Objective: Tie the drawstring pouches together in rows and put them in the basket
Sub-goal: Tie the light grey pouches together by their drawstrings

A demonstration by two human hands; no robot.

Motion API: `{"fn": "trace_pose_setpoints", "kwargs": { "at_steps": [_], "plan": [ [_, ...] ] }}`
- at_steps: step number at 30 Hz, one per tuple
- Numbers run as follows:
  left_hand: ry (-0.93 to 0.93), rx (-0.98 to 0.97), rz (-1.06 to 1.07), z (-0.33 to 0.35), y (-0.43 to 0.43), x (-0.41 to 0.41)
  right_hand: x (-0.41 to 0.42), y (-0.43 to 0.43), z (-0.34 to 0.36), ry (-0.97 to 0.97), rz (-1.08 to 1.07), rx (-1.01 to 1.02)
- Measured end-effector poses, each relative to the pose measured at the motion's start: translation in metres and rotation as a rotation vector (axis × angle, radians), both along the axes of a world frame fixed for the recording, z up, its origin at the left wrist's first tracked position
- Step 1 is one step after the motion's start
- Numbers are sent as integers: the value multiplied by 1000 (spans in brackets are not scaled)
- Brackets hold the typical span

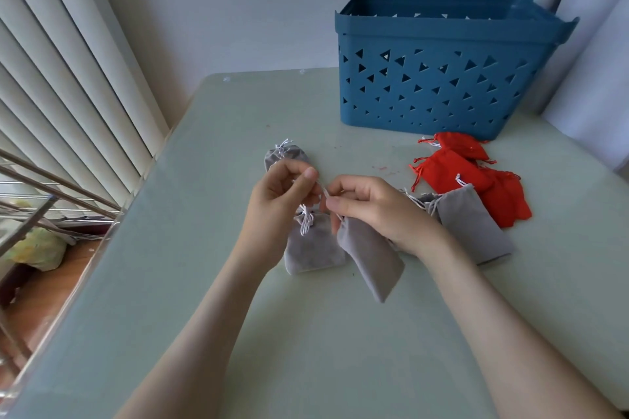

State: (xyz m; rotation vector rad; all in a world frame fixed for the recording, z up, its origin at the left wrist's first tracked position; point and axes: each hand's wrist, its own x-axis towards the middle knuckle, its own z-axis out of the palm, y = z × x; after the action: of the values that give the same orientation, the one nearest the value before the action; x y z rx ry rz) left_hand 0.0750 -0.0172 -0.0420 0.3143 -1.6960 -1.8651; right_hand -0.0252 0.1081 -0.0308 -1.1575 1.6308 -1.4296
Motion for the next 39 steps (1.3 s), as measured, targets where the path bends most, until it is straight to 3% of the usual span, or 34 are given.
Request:
{"fn": "trace_pose_setpoints", "kwargs": {
  "at_steps": [3,12,16,30,39],
  "plan": [
    [-51,22,20,-5,-3,-3,-2,-2,-4,-51,-84,-5],
    [-252,-214,72,-15,4,-6,-7,-12,-17,165,-353,-67],
    [-264,-244,79,-15,5,-5,-6,-12,-16,247,-352,-56],
    [-234,-323,-44,-16,3,-4,1,-14,-15,213,-383,-174],
    [-164,-129,-61,-13,6,-5,2,-11,-10,122,-273,-231]
  ]
}}
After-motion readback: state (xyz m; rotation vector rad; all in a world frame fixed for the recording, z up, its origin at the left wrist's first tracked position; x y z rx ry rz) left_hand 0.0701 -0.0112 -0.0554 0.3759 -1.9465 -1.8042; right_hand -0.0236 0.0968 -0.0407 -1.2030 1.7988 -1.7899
